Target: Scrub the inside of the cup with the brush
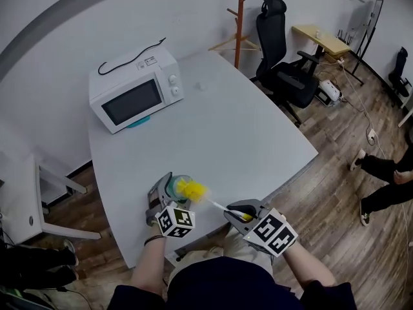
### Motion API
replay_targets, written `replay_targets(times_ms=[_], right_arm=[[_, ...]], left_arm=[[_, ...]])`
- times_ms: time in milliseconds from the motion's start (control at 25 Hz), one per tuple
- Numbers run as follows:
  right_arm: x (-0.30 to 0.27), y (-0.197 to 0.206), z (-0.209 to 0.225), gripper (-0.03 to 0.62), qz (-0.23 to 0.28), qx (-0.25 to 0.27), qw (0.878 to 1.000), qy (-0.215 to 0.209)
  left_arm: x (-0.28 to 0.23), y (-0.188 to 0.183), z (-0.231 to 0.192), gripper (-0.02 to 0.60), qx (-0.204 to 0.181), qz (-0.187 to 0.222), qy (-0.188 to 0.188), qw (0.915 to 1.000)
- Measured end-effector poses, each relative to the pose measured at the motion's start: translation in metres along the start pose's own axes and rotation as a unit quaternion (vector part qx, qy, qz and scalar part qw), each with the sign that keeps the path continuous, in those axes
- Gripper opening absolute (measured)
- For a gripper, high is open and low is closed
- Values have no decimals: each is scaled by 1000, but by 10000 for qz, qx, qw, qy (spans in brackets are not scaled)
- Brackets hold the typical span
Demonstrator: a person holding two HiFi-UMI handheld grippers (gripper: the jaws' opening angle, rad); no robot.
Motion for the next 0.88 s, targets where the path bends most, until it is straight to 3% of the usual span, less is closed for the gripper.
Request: replay_targets(times_ms=[640, 880], right_arm=[[-17, -7, 5, 52, -874, 781, 9931, -83], [-17, -9, 5, 52, -933, 964, 9908, -168]], left_arm=[[18, -39, 37, 382, -1212, 41, 105, 9926], [17, -38, 38, 382, -1211, 61, 138, 9925]])
Point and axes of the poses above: the fingertips, and each gripper's own axes: x backward along the fingers, z to its right, y out of its underside, the point moved 1 cm from there along x, backward along the fingers
